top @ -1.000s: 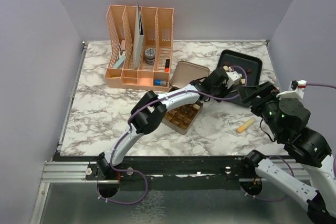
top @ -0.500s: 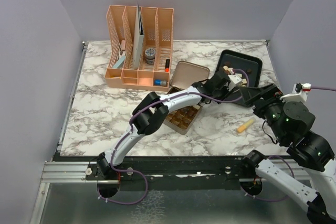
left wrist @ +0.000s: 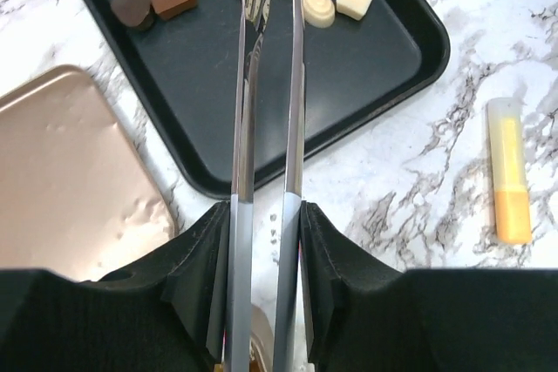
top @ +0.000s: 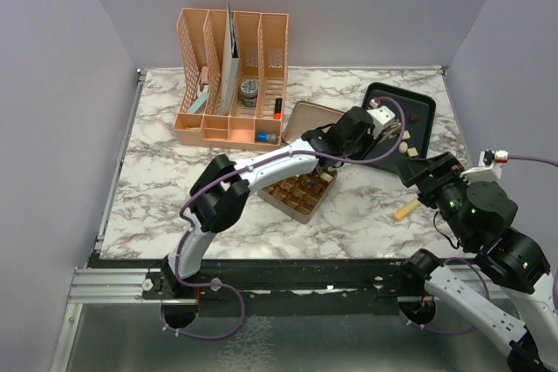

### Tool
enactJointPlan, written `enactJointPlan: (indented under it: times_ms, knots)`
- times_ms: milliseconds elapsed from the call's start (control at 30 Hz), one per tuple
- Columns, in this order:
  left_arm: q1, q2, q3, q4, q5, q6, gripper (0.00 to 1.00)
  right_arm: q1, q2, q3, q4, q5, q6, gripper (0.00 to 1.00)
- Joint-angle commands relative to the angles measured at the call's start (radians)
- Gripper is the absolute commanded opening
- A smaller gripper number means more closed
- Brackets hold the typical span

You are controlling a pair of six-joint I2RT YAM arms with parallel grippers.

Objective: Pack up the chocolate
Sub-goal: Pick up the fake chocolate from the plate.

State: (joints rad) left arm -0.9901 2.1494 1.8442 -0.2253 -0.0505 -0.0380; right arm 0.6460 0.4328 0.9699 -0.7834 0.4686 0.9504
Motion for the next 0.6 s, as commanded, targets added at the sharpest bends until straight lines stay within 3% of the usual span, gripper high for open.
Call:
enactJointPlan:
  times_ms: [0,133,567]
  knots:
    - [-0.004,-0.101,-0.112,0.041,-0.043,-0.055,0.27,-0.003,-0.037,-0.017,-0.025,-0.014,0.022,0.89]
    - [-0.004,-0.105,-0.163,0.085,-0.031,-0.047,0.31,-0.003,-0.047,0.009,-0.029,0.007,0.028,0.89]
    - [-0.004,0.063,-0.038,0.103,-0.011,0.004,0.4,-0.003,-0.026,0.045,-0.043,0.012,0.052,0.89]
